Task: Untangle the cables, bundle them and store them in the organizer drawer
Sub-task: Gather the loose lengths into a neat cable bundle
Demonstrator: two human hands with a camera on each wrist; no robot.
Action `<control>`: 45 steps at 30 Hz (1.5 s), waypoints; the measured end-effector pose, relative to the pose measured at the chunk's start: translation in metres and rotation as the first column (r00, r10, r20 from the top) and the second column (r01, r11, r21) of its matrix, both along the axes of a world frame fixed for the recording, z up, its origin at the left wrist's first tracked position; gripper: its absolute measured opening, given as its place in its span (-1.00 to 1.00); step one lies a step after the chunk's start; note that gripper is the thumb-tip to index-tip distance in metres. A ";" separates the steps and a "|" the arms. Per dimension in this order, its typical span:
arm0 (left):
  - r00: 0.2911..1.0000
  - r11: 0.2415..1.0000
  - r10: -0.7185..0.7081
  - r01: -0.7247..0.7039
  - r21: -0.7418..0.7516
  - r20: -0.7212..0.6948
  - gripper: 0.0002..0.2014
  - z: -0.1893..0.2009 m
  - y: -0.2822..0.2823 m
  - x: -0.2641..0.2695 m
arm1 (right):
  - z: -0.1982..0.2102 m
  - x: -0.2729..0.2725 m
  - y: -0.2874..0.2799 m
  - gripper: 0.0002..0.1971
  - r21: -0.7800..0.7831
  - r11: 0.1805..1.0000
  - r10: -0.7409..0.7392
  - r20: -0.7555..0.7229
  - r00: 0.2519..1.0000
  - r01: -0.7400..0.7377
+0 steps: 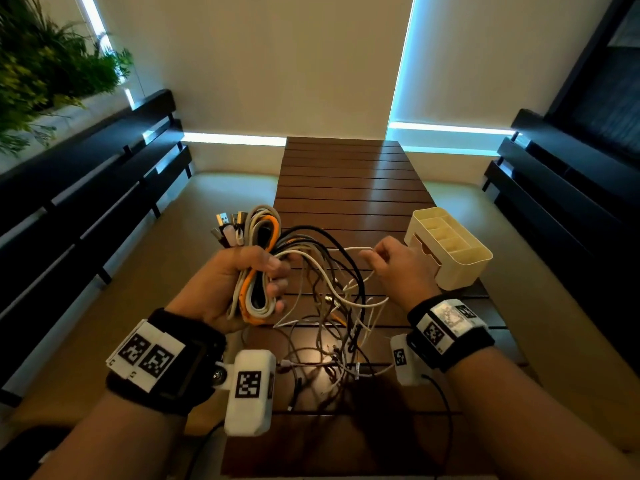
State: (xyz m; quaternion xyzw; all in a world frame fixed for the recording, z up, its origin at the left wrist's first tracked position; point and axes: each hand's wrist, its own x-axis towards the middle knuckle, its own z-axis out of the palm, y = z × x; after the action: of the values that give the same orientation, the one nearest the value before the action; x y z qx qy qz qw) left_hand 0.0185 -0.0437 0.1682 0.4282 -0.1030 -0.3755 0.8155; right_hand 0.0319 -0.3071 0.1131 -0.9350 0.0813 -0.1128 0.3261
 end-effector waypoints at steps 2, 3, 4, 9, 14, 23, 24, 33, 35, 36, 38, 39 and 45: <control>0.999 1.000 0.026 -0.027 -0.008 -0.031 -0.54 0.000 0.002 0.002 | 0.001 0.001 0.001 -0.78 0.407 0.913 0.043 -0.052 0.998 -0.018; 0.999 0.999 0.037 -0.037 -0.005 -0.030 -0.48 0.001 0.003 0.002 | 0.004 0.000 0.001 -0.79 0.623 0.782 0.093 -0.070 0.993 -0.029; 0.998 0.999 0.051 -0.051 -0.005 -0.023 -0.43 0.002 0.006 0.003 | 0.007 -0.002 -0.001 -0.80 0.779 0.625 0.143 -0.057 0.988 -0.046; 0.995 0.994 0.103 -0.102 -0.032 0.011 -0.42 0.006 0.015 0.005 | 0.008 -0.002 -0.017 -0.76 0.798 0.587 0.242 -0.010 0.970 -0.138; 0.993 0.993 0.113 -0.112 -0.047 0.020 -0.31 0.005 0.016 0.005 | 0.001 -0.005 -0.010 -0.69 0.576 0.793 0.289 -0.069 0.955 -0.198; 0.983 0.981 0.177 -0.173 -0.089 0.045 -0.35 0.009 0.022 0.008 | -0.013 -0.012 -0.020 -0.75 0.723 0.635 0.482 -0.096 0.871 -0.272; 0.984 0.982 0.173 -0.168 -0.086 0.043 -0.35 0.008 0.022 0.008 | -0.012 -0.011 -0.024 -0.71 0.644 0.713 0.451 -0.116 0.885 -0.279; 0.987 0.983 0.161 -0.157 -0.099 0.029 -0.37 0.003 0.018 0.008 | -0.003 -0.005 -0.025 -0.63 0.513 0.850 0.181 -0.071 0.981 -0.120; 0.985 0.980 0.172 -0.169 -0.103 0.020 -0.41 0.002 0.022 0.008 | 0.002 -0.004 -0.025 -0.70 0.872 0.485 0.169 -0.021 0.985 -0.065; 0.985 0.980 0.173 -0.170 -0.106 0.018 -0.44 0.002 0.023 0.007 | 0.003 -0.005 -0.027 -0.71 0.928 0.365 0.175 0.005 0.984 -0.069; 0.986 0.981 0.167 -0.164 -0.106 0.022 -0.45 0.003 0.025 0.006 | 0.001 -0.005 -0.030 -0.68 0.929 0.360 0.192 0.018 0.981 -0.087; 0.986 0.981 0.166 -0.163 -0.101 0.023 -0.41 0.004 0.025 0.006 | 0.000 -0.005 -0.030 -0.65 0.879 0.470 0.180 -0.009 0.984 -0.078; 0.982 0.980 0.190 -0.189 -0.067 -0.004 -0.25 0.000 0.017 0.006 | -0.009 0.002 -0.019 -0.38 0.038 0.992 -0.121 -0.034 0.992 0.123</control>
State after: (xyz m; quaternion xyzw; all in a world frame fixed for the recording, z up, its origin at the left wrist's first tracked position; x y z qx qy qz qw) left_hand 0.0240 -0.0266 0.1677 0.4089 -0.0755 -0.2918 0.8614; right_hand 0.0342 -0.3259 0.1040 -0.9233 0.1457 -0.1163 0.3357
